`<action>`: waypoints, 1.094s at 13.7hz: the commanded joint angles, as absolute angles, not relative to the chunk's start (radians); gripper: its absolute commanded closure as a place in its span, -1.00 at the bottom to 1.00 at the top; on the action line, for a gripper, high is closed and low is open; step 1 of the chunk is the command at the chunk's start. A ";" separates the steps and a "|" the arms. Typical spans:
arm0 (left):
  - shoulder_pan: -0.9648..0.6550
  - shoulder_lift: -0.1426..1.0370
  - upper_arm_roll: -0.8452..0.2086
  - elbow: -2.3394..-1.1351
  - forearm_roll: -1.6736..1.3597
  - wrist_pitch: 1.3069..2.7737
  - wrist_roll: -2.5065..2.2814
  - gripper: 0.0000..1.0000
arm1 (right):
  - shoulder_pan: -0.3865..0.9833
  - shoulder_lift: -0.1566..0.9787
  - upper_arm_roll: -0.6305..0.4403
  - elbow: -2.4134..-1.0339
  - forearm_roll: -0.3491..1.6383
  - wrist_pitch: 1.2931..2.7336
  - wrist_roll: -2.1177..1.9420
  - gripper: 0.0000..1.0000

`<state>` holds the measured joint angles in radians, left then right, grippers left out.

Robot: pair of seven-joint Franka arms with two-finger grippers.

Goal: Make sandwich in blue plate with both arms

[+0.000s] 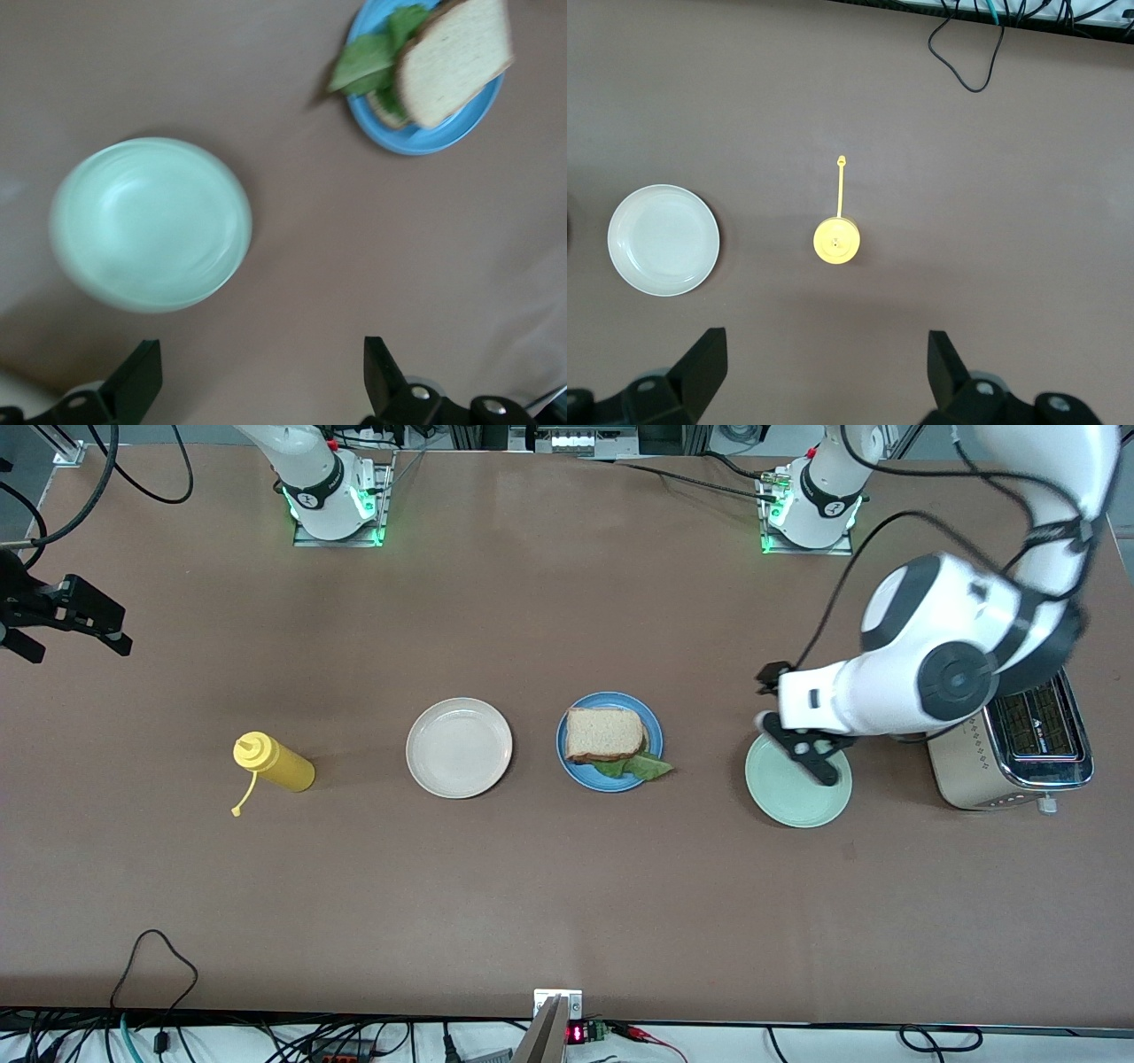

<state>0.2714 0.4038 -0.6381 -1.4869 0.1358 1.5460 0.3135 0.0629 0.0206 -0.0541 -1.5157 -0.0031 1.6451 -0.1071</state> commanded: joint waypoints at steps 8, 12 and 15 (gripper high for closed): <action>0.049 0.160 -0.143 -1.490 -0.003 1.527 0.072 -1.00 | 0.064 0.032 -0.046 -1.491 0.006 1.658 -0.101 -1.00; -0.049 0.006 -0.005 -1.705 0.002 1.681 0.051 -1.00 | 0.066 0.034 -0.043 -1.491 0.005 1.658 -0.103 -1.00; -0.063 -0.018 0.031 -1.746 0.002 1.706 0.046 -1.00 | 0.067 0.032 -0.040 -1.489 0.005 1.664 -0.104 -1.00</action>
